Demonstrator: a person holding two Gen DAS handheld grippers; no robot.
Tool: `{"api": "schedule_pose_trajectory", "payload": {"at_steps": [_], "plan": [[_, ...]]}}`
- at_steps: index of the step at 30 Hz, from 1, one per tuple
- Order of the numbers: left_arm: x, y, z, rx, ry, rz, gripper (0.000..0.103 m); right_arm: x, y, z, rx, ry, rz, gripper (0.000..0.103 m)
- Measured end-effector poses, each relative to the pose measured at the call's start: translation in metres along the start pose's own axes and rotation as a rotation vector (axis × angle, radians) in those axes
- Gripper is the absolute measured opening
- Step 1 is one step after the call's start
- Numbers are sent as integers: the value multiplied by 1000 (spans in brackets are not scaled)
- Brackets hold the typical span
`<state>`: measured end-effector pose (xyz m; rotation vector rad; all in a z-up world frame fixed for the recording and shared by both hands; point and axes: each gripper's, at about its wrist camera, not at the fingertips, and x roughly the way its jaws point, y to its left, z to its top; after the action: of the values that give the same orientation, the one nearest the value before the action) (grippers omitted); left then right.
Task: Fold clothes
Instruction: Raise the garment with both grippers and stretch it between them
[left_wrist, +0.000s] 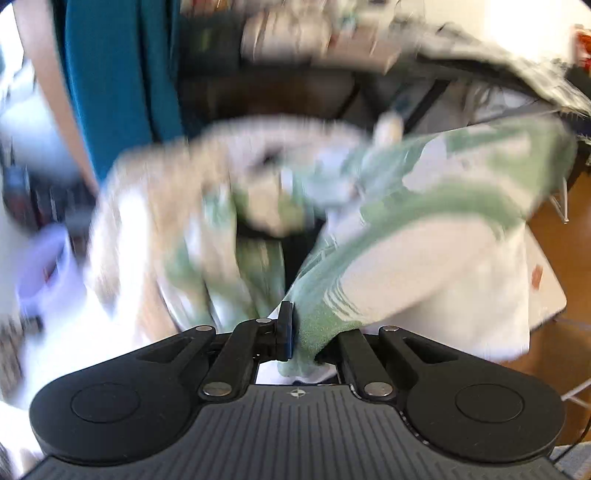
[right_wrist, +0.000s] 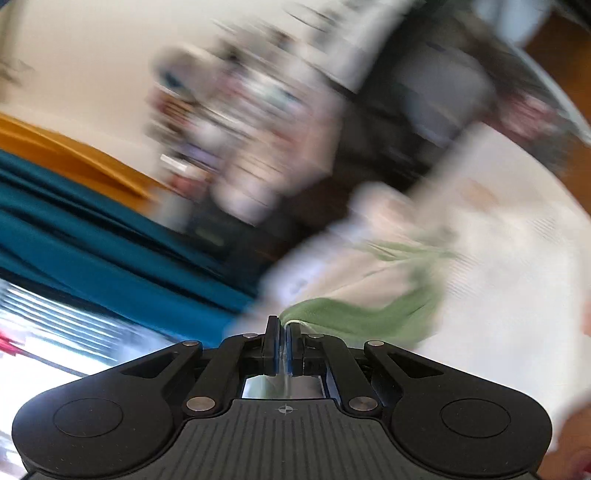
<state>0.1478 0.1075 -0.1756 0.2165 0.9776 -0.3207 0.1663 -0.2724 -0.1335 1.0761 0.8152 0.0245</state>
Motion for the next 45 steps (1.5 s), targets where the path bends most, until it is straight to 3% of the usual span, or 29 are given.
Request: {"api": "schedule_pose_trajectory", "payload": {"at_steps": [2, 5, 8, 10, 11, 12, 13, 15, 18, 20, 23, 27, 30, 32, 35, 41, 45], "plan": [[16, -15, -26, 28, 11, -21, 11, 17, -38, -21, 57, 57, -90, 3], [36, -34, -36, 83, 49, -41, 12, 26, -61, -33, 111, 73, -127, 3], [45, -45, -40, 136, 39, -41, 17, 27, -46, -28, 75, 69, -75, 3], [51, -48, -41, 163, 31, -15, 37, 22, -27, -25, 25, 64, -27, 3], [55, -47, -40, 162, 26, -5, 39, 19, -19, -23, 10, 63, -7, 3], [57, -42, -38, 141, 24, -22, 30, 18, -11, -22, -5, 61, 8, 3], [58, -36, -35, 116, 23, -44, 1, 17, -3, -21, -18, 59, 19, 3], [51, -19, -24, 20, 3, -73, 1, 13, 6, -18, -39, 56, 23, 4], [18, 10, -4, -124, -131, -31, 1, 16, -6, -19, -15, 57, -11, 12], [-13, 27, 10, -208, -225, -16, 1, 25, -23, -23, 25, 53, -51, 26], [-52, 37, 31, -251, -341, -20, 1, 39, -49, -32, 82, 36, -93, 24], [-87, 28, 59, -177, -443, -38, 1, 63, -81, -40, 237, 52, -110, 28], [-103, 22, 78, -124, -486, -68, 1, 74, -94, -52, 288, 73, -112, 39], [-112, 19, 87, -88, -512, -84, 1, 82, -102, -64, 339, 115, -94, 62], [-124, 16, 95, -41, -556, -82, 1, 92, -119, -82, 427, 153, -103, 82], [-133, 16, 109, 3, -551, -79, 1, 121, -161, -117, 599, 129, -100, 83], [-142, 17, 115, 29, -546, -89, 1, 149, -191, -143, 839, 97, -18, 85]]}}
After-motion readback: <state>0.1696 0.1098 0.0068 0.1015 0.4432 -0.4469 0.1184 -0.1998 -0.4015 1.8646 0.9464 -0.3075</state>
